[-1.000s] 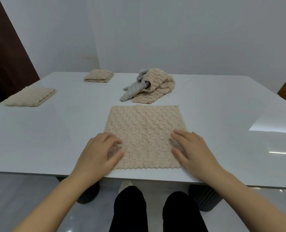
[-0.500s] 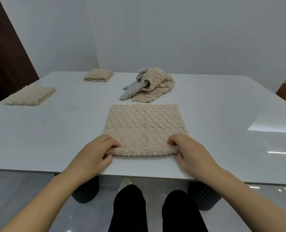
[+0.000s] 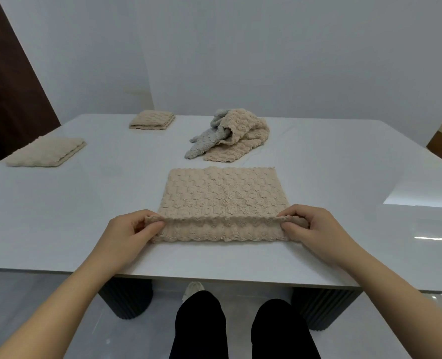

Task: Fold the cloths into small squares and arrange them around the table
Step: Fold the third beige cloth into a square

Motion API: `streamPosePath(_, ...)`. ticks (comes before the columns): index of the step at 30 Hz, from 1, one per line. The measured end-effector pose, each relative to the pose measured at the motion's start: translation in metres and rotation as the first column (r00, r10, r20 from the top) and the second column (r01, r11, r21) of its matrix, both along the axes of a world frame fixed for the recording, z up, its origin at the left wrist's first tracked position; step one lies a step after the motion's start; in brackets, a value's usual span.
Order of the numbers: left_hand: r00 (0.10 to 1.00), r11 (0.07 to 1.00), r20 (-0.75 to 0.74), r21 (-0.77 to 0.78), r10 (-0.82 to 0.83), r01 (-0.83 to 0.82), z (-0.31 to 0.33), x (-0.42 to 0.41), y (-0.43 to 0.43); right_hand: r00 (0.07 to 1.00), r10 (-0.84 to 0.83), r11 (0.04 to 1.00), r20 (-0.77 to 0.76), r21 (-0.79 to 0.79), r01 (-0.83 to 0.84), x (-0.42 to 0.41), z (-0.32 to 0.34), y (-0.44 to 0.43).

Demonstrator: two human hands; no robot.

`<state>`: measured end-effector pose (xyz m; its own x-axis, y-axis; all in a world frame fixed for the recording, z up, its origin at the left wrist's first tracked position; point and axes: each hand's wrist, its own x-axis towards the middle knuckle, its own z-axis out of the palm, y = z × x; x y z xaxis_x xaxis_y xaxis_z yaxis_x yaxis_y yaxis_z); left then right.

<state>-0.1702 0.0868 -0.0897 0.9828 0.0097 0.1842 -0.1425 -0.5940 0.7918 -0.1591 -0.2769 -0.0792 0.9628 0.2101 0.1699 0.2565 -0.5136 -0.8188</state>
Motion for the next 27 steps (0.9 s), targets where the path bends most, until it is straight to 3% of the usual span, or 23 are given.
streamPosePath(10,0.990,0.983,0.051,-0.136,0.130,-0.122,0.021,0.063,-0.017,0.984,-0.169,0.980,0.050,0.119,0.162,0.063,0.023,0.014)
streamPosePath(18,0.973,0.963,0.013,0.137,0.231,-0.231,0.022,0.134,-0.036,0.955,-0.295,0.952,0.038,-0.078,0.297,0.130,0.015,0.025)
streamPosePath(23,0.963,0.942,0.021,0.203,0.269,-0.267,0.017,0.159,-0.041,0.943,-0.320,0.907,0.088,-0.259,0.332,0.156,0.008,0.030)
streamPosePath(27,0.950,0.908,0.017,0.291,0.312,-0.303,0.011,0.165,-0.045,0.929,-0.353,0.877,0.108,-0.307,0.369,0.163,0.003,0.032)
